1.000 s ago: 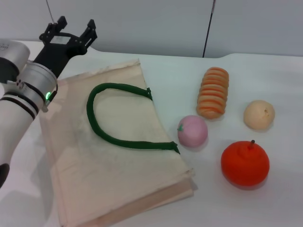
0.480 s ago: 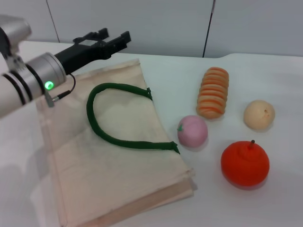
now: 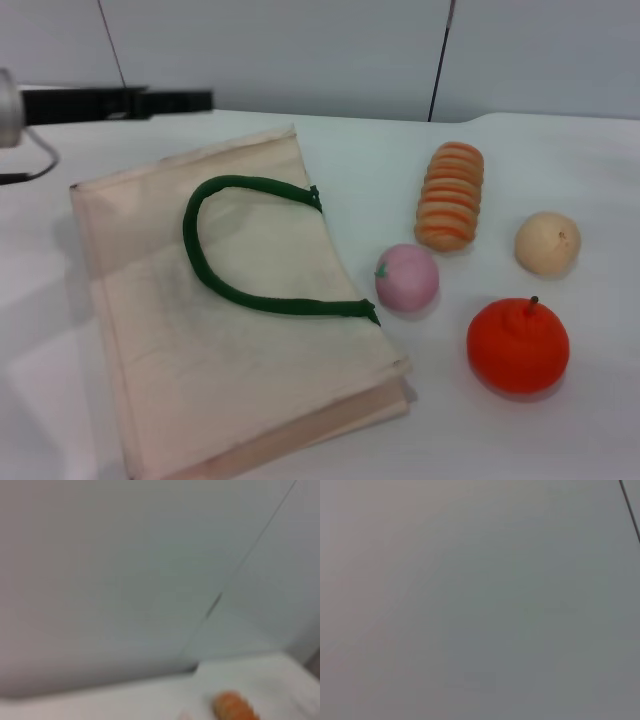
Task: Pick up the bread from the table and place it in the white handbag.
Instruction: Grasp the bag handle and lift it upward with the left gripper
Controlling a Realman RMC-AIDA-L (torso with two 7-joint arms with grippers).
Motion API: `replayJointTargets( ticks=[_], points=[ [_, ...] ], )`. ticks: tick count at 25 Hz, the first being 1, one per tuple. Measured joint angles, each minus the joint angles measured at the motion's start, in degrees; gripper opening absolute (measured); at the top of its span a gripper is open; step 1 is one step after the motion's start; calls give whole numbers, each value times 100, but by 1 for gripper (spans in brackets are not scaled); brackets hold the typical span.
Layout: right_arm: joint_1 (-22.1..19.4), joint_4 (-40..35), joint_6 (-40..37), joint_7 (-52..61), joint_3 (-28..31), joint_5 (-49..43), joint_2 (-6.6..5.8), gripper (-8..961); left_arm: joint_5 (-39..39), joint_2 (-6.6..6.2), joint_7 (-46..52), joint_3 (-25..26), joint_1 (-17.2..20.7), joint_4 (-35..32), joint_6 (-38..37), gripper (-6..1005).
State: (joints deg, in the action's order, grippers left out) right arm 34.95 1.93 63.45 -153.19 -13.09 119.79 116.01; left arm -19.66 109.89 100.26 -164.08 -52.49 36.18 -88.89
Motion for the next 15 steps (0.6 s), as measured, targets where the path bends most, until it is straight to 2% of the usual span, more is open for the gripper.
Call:
replayJointTargets(
  ticks=[4, 7, 10, 15],
  points=[
    [-6, 0, 0, 0, 0, 0, -5, 892, 1086, -110, 560, -1, -202, 598, -592, 820],
    [-12, 0, 0, 0, 0, 0, -6, 892, 1700, -123, 709, -2, -279, 698, -681, 819],
    [-8, 0, 0, 0, 0, 0, -8, 892, 2010, -104, 806, -1, -283, 684, -650, 818],
    [-6, 0, 0, 1, 0, 0, -8, 892, 2096, -53, 849, -1, -252, 493, -445, 817]
  ],
)
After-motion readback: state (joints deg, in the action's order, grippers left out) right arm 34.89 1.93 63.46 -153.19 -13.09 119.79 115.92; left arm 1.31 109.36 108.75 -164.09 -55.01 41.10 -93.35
